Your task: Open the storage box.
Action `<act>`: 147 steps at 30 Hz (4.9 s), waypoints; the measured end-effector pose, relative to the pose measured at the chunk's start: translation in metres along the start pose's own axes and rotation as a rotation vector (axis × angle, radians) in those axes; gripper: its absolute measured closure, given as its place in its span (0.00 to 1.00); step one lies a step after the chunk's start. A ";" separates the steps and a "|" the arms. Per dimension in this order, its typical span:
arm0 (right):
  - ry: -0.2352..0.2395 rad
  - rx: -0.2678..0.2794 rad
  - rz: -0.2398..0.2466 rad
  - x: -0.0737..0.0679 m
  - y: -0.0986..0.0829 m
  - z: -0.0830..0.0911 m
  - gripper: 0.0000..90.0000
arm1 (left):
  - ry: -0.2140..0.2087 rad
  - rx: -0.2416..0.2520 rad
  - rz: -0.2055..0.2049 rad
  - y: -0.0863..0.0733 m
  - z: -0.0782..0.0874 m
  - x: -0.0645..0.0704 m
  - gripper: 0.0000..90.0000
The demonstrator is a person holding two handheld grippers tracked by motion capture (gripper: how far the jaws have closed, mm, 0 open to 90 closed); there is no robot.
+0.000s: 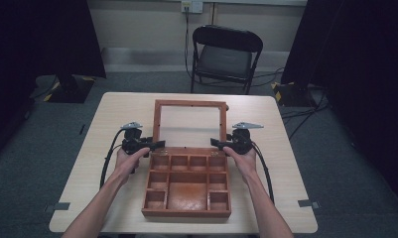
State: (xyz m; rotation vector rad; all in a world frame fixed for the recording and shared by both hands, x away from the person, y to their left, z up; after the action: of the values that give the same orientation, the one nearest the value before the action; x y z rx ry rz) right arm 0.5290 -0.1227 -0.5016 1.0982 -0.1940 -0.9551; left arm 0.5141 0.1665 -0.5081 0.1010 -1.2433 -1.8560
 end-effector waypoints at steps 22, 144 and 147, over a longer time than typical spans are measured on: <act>-0.032 -0.060 -0.067 0.006 -0.012 -0.009 0.23 | -0.011 -0.029 0.071 -0.008 -0.008 -0.008 0.38; -0.467 -0.174 0.024 0.037 -0.130 0.148 0.07 | 0.387 -0.134 -0.204 -0.107 0.104 -0.024 0.16; -0.469 -0.173 0.025 0.037 -0.130 0.146 0.05 | 0.402 -0.127 -0.181 -0.105 0.102 -0.026 0.16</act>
State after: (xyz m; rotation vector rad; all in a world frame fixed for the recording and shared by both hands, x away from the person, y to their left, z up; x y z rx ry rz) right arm 0.3959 -0.2630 -0.5492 0.6998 -0.4964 -1.1748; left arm 0.4145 0.2691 -0.5491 0.5061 -0.8587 -1.9420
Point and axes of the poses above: each handheld gripper's, and its own axes: z roughly backward along the jaws, y roughly out of its top, x roughly to its right, the point moved 7 cm from there along -z, roughly forward along the jaws, and after that the axes turned 1 degree about -z, right-handed, at the moved point
